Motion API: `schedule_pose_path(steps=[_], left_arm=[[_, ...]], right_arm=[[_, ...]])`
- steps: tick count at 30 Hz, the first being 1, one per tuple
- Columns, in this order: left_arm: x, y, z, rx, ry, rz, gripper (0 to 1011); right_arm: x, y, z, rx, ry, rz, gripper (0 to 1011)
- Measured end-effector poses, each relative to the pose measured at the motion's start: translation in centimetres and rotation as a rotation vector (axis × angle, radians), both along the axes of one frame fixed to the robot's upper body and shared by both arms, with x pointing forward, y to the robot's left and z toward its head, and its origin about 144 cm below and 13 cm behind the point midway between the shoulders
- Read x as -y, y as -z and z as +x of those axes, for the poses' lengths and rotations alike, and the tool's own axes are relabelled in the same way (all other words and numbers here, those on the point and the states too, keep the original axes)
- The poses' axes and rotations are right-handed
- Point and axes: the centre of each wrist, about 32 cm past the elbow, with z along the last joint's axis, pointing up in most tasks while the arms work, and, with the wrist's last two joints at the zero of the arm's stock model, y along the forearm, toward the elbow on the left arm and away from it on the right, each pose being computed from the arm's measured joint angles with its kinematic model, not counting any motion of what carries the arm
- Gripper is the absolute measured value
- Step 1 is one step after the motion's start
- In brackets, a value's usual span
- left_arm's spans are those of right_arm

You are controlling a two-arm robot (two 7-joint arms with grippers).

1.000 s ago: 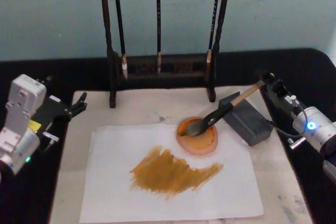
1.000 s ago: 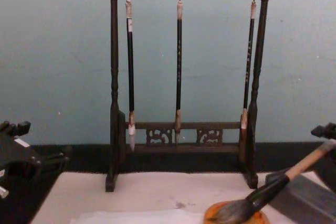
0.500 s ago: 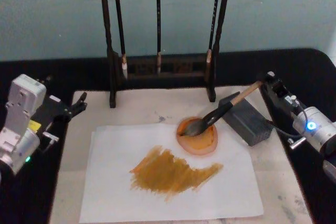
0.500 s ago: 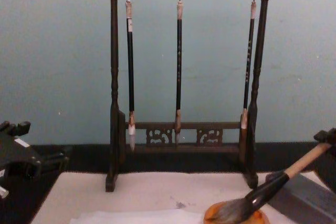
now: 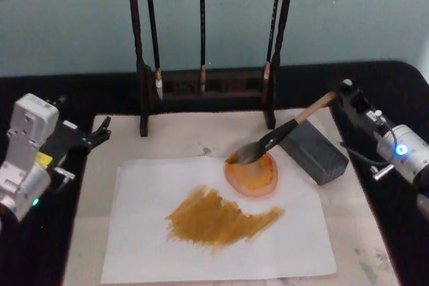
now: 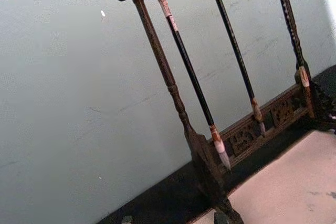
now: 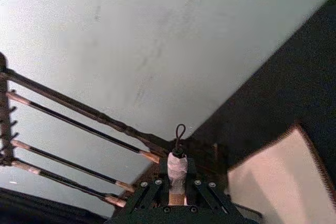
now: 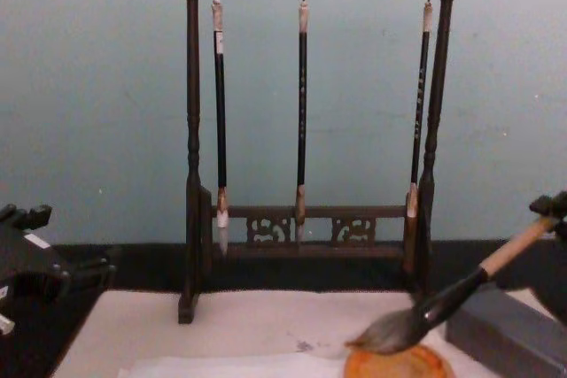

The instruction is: Pick up the brush from the inkstone, write on the paper, then place the brush back to its original position.

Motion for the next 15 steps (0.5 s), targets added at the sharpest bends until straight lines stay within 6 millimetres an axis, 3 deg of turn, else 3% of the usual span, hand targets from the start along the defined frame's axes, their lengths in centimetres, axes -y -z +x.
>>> schedule_pose_path(steps=[6, 15], left_arm=[[0.0, 0.0, 0.0, 0.0, 0.0, 0.0, 1010], [0.0, 0.0, 0.0, 0.0, 0.0, 0.0, 1010]], right_arm=[[0.3, -1.6, 0.2, 0.03, -0.017, 0.0, 162], [-0.4, -4.9, 0.5, 0.14, -0.063, -0.156, 162]])
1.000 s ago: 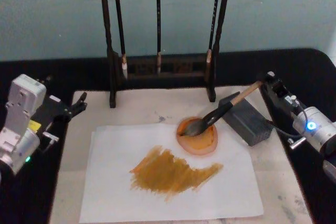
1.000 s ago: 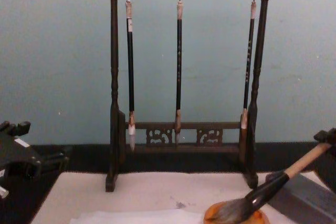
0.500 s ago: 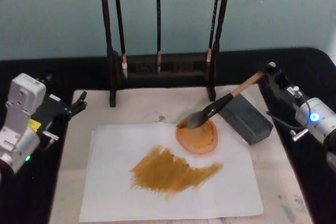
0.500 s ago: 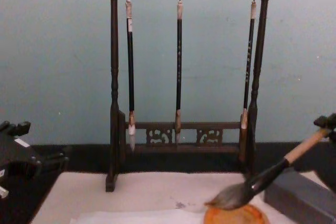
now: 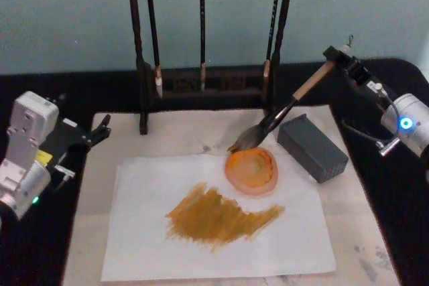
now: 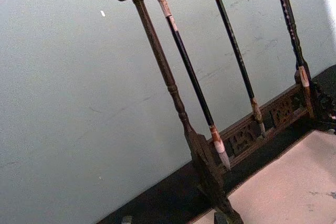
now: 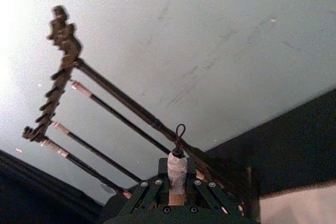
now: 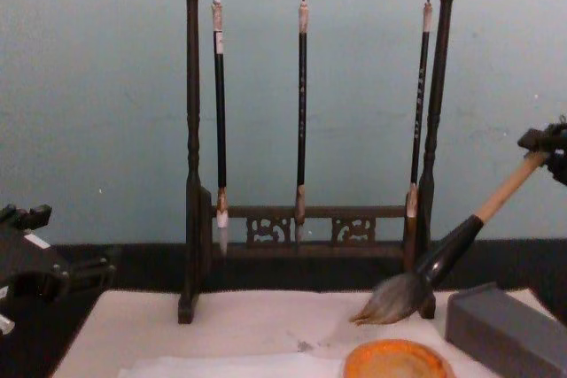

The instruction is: Pick up the brush from the inkstone, write on the paper, then place the brush back to its original position.

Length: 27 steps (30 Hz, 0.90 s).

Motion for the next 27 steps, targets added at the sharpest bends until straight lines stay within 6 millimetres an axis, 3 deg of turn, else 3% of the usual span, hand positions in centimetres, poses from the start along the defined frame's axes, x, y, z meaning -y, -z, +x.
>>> schedule_pose_path(steps=[8, 17, 27], left_arm=[[0.0, 0.0, 0.0, 0.0, 0.0, 0.0, 1010], [0.0, 0.0, 0.0, 0.0, 0.0, 0.0, 1009], [0.0, 0.0, 0.0, 0.0, 0.0, 0.0, 1010]], right_arm=[[-0.9, -2.1, 0.0, 0.086, -0.038, -0.088, 162], [-4.4, -6.0, -1.1, 0.27, -0.123, -0.448, 162], [-7.5, -7.9, -3.4, 0.423, -0.221, -0.638, 162]])
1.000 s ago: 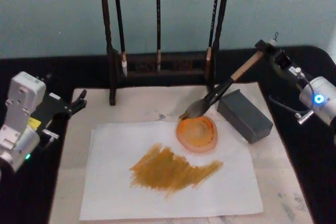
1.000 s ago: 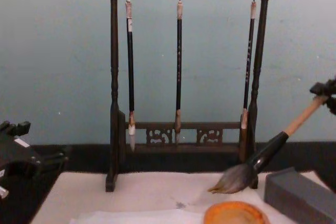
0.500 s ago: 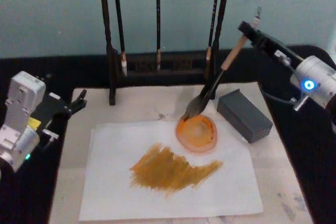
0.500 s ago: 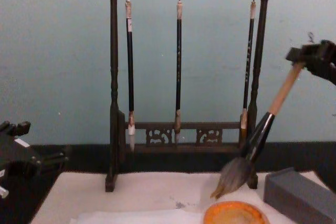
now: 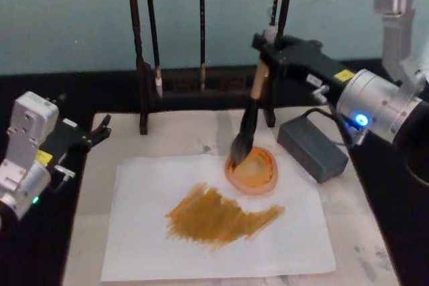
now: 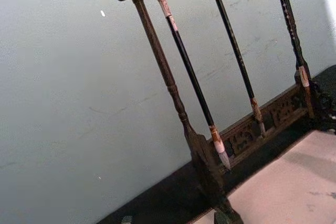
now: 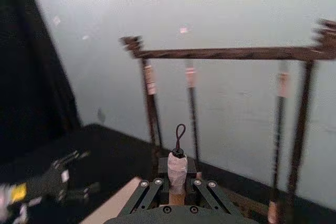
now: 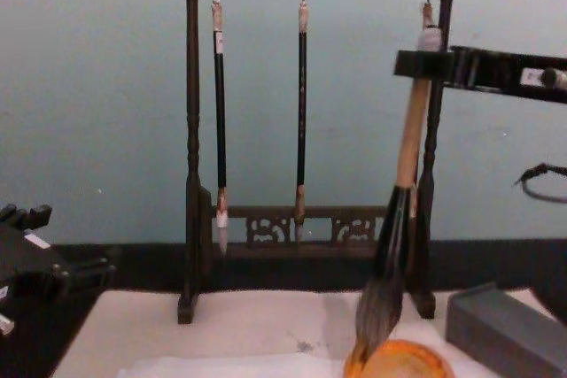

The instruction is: Pick up the brush from the inkstone, write on the paper, then place the brush back to its original position.

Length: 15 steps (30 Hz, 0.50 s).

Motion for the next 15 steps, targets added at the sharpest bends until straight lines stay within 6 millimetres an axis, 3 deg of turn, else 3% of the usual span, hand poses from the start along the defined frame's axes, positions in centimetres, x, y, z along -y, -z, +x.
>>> schedule_pose_path(steps=[7, 15], left_arm=[[0.0, 0.0, 0.0, 0.0, 0.0, 0.0, 1010], [0.0, 0.0, 0.0, 0.0, 0.0, 0.0, 1010]], right_arm=[[-1.2, -0.3, -2.1, 0.071, -0.068, -0.124, 162], [-1.5, 0.5, -3.9, 0.063, -0.097, -0.138, 162]])
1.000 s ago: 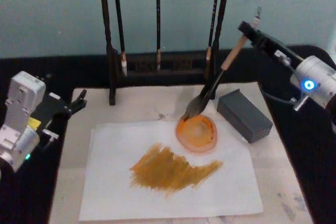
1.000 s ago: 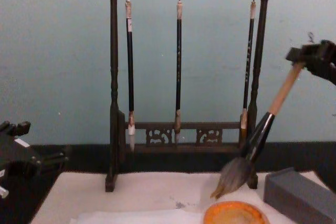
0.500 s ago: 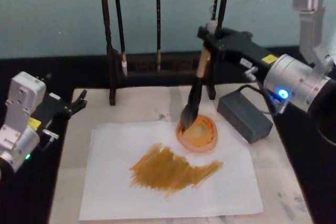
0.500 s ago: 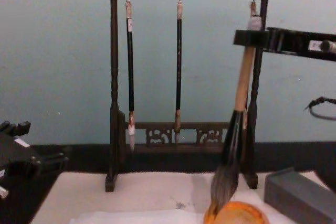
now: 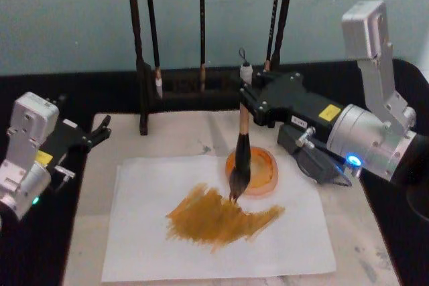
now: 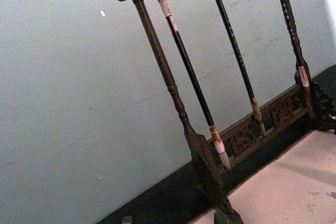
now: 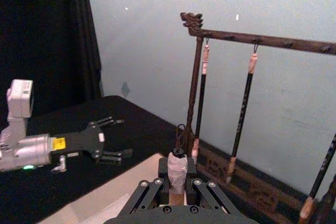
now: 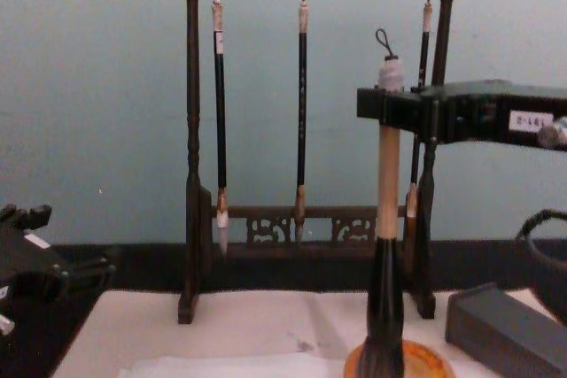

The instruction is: Pick up the brush from the inkstone, write on the paper, then place the brush back to its original position.

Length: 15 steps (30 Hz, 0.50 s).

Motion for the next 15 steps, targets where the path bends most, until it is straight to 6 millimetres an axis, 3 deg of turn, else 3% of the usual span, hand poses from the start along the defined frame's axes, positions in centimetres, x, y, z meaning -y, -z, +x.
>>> schedule_pose_path(steps=[15], left_arm=[[0.0, 0.0, 0.0, 0.0, 0.0, 0.0, 1010]], right_arm=[[-0.3, 2.0, -1.6, -0.082, -0.004, 0.026, 162]])
